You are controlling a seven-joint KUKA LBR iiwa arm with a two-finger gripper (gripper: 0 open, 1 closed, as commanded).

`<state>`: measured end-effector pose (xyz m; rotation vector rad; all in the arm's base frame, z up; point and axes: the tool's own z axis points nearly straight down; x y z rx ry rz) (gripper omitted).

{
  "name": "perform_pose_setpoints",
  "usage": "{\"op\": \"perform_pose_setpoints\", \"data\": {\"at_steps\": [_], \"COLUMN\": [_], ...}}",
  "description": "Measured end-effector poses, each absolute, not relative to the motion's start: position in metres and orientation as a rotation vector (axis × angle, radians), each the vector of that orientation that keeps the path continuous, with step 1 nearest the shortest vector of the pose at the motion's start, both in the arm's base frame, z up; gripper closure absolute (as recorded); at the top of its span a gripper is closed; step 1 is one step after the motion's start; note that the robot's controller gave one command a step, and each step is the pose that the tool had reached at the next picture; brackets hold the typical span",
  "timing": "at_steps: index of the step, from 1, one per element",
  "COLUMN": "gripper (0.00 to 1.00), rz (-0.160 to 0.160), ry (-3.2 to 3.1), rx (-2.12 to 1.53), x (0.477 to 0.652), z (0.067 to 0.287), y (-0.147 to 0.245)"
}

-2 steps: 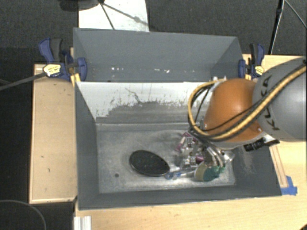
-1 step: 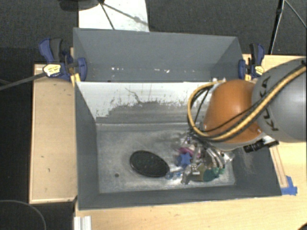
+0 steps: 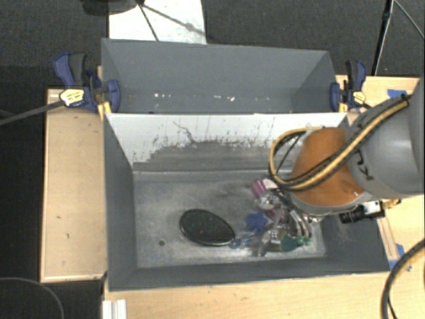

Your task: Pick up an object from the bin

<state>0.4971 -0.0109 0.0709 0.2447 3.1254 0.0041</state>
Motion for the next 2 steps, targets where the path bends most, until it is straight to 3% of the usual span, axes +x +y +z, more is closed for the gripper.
{"op": "perform_pose_setpoints", "data": {"at_steps": [1,2], "gripper": [1.0,1.0], "rz": [0.001,0.0], "ry": [3.12,3.114], "rx": [0.24,0.333], "x": [0.499,0.5], "z": [0.074,0.227], "y": [-0.011,-0.04]}}
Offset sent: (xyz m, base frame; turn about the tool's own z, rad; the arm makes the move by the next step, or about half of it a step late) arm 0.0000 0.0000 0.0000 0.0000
